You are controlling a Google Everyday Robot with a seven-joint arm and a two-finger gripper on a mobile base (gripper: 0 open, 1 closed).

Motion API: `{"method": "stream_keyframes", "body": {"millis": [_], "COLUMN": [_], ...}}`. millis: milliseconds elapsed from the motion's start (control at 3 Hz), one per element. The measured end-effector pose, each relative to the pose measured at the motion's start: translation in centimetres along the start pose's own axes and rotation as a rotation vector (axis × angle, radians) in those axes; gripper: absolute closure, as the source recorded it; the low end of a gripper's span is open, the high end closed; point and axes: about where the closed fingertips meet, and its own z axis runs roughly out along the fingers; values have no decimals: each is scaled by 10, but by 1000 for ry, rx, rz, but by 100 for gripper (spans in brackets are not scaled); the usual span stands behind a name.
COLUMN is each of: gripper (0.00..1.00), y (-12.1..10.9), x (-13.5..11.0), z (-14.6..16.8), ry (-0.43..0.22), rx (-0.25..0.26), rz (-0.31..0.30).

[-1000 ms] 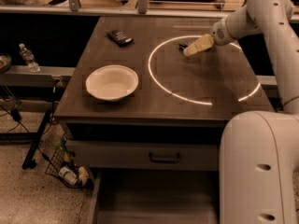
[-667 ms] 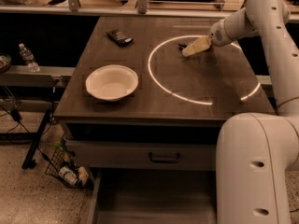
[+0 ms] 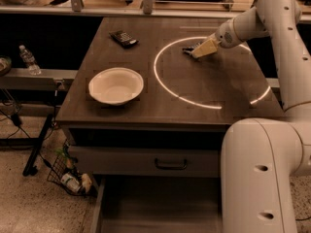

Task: Place rxbar blueberry into middle drawer

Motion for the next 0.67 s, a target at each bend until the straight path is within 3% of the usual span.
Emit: {"method": "stream_keyframes", "body": {"millis": [333,667], "gripper": [95,100], "y": [20,57], "x": [-4,-23], "z": [-14,-51], "ry": [26,14], "rx": [-56,-142], "rz": [-137,-285]}}
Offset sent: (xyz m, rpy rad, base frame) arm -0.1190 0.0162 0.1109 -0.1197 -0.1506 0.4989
